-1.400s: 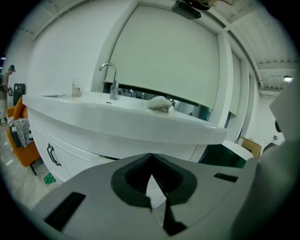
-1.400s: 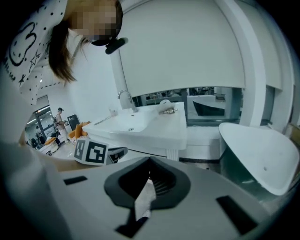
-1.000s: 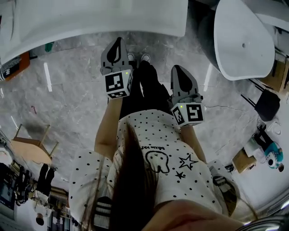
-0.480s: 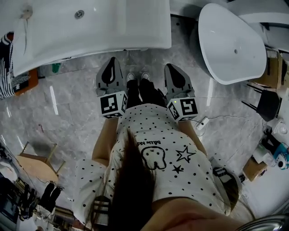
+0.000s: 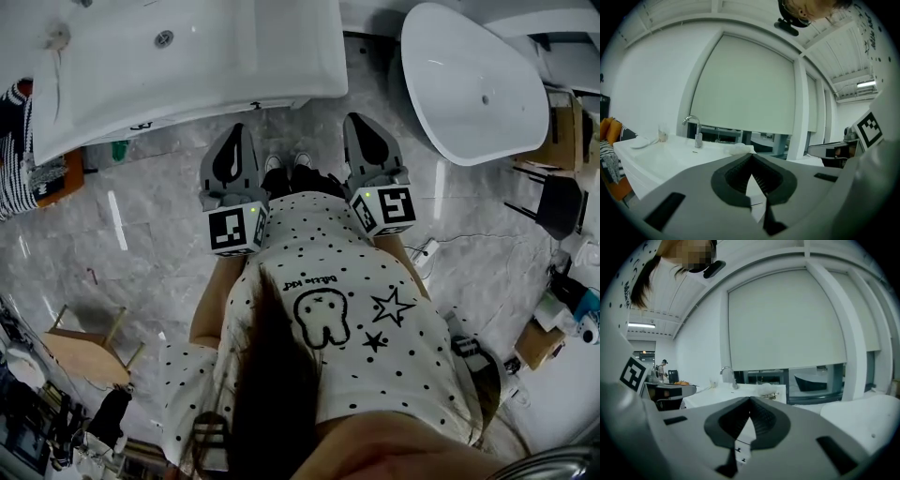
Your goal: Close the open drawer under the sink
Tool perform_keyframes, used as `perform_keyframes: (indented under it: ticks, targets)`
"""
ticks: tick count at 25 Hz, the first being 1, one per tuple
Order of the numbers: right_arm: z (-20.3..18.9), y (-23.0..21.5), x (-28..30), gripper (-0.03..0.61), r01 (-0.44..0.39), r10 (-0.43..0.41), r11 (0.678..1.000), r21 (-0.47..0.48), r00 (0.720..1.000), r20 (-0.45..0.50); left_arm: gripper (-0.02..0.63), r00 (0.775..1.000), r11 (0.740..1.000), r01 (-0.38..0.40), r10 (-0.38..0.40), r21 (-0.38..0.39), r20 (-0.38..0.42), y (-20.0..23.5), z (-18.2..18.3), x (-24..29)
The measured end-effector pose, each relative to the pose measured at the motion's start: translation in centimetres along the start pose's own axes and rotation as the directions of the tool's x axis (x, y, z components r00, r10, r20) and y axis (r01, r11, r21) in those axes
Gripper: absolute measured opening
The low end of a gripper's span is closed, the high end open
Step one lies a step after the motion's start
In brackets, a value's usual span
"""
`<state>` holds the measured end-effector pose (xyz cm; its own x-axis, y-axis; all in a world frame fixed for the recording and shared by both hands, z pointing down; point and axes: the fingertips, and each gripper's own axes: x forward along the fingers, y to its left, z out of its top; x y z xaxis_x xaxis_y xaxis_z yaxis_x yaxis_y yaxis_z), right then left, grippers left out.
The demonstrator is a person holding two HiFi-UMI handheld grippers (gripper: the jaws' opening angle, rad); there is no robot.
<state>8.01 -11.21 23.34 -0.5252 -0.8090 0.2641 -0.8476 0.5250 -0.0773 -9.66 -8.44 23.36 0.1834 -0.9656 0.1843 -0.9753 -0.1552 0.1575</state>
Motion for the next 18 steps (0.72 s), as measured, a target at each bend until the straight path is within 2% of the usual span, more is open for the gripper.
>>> perform_keyframes:
  ticks: [6, 10, 18]
  targets:
    - [1.6, 0.1, -1.2, 0.012, -0.024, 0.025, 0.998, -0.061, 0.999, 0.025, 0.005, 0.999, 0.999, 0.033, -0.033, 0.015, 0.02, -1.0, 1.9, -0.6]
    - [1.9, -0.1, -1.6, 0.012, -0.029, 0.031, 0.997, -0.067, 0.999, 0.029, 0.005, 0.998, 0.998, 0.058, -0.059, 0.024, 0.023, -1.6, 2.4, -0.5]
    - [1.3, 0.9, -1.0, 0.012, -0.06, 0.061, 0.995, -0.084, 0.998, 0.012, 0.005, 0.999, 0.999, 0.037, -0.037, -0.014, 0.012, -1.2, 1.7, -0.6]
